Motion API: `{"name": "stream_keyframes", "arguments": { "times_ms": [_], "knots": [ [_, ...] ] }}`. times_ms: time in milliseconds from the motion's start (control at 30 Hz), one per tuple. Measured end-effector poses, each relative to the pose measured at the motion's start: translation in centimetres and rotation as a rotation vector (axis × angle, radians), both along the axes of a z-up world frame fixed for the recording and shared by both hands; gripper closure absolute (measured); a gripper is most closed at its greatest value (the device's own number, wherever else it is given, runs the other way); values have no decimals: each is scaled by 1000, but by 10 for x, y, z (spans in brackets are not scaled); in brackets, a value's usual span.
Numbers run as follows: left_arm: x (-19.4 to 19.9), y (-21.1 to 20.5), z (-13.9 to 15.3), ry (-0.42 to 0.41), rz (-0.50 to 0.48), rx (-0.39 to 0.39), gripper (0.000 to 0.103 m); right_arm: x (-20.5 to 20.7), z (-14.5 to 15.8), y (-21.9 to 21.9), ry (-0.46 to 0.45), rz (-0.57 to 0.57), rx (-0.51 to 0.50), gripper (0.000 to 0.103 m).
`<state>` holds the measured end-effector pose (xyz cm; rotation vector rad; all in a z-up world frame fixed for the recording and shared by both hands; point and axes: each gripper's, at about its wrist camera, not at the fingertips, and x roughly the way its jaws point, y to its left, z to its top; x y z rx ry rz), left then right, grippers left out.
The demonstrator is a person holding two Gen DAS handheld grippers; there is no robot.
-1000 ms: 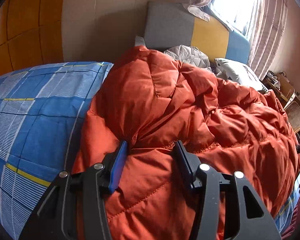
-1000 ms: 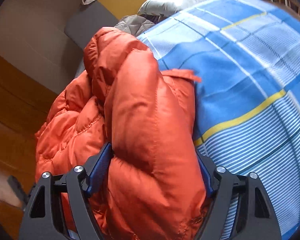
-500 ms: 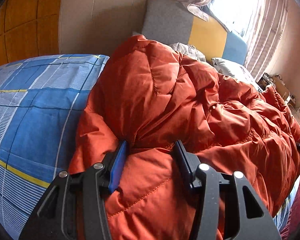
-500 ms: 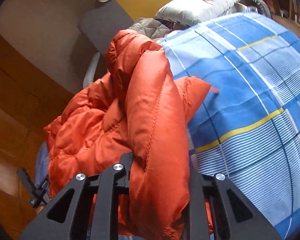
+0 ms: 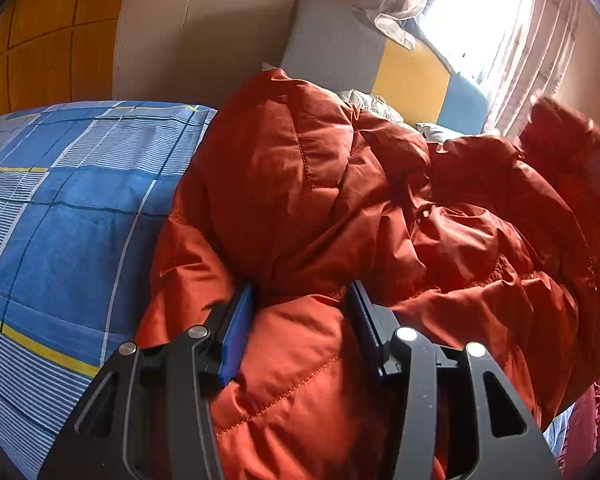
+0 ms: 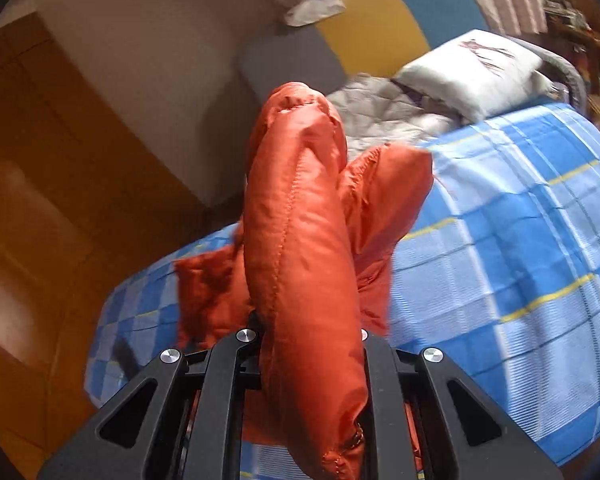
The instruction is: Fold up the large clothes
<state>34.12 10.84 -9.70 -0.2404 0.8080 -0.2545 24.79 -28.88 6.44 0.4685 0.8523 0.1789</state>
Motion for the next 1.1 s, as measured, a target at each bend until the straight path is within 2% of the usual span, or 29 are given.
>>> {"name": "stream_keyframes", "arguments": {
  "times_ms": [67,167,233,300,367,633,667,700,733,800,900,967,1033,1100],
  "knots": [
    [1,2,1,3,-2,-4,57,1,5,21,-17,20,-9,90],
    [-2,8,12,-13,18,-8,64,3,7,30,-28,19,-20,91],
    [-2,15,17,1,37,-56,67,5,3,27,-16,0,-25,91],
    [-6,10,27,-29,20,-44,74,5,-4,13,-3,-36,-38,91],
    [-8,4,35,-45,6,-46,74,2,-13,-9,14,-82,-35,91],
    [-2,-49,65,-73,-61,-74,66,1,-37,-46,52,-155,-19,91],
    [-4,-61,71,-89,-50,-33,64,1,-39,-48,54,-155,-16,91],
    [-5,-68,75,-108,-39,-4,57,1,-40,-49,53,-154,-15,91],
    [-6,-74,79,-118,-41,-16,54,-1,-39,-48,53,-153,-14,91],
    [-5,-89,83,-101,-79,-51,54,0,-40,-51,51,-149,-8,91],
    [-3,-125,82,-84,-162,-7,56,-1,-41,-54,49,-146,1,91],
    [8,-144,69,-31,-181,25,63,-3,-40,-54,46,-142,7,91],
    [18,-155,58,11,-176,46,61,-4,-37,-52,42,-136,16,91],
    [26,-159,47,45,-175,35,62,-4,-34,-48,34,-122,18,91]
  ]
}}
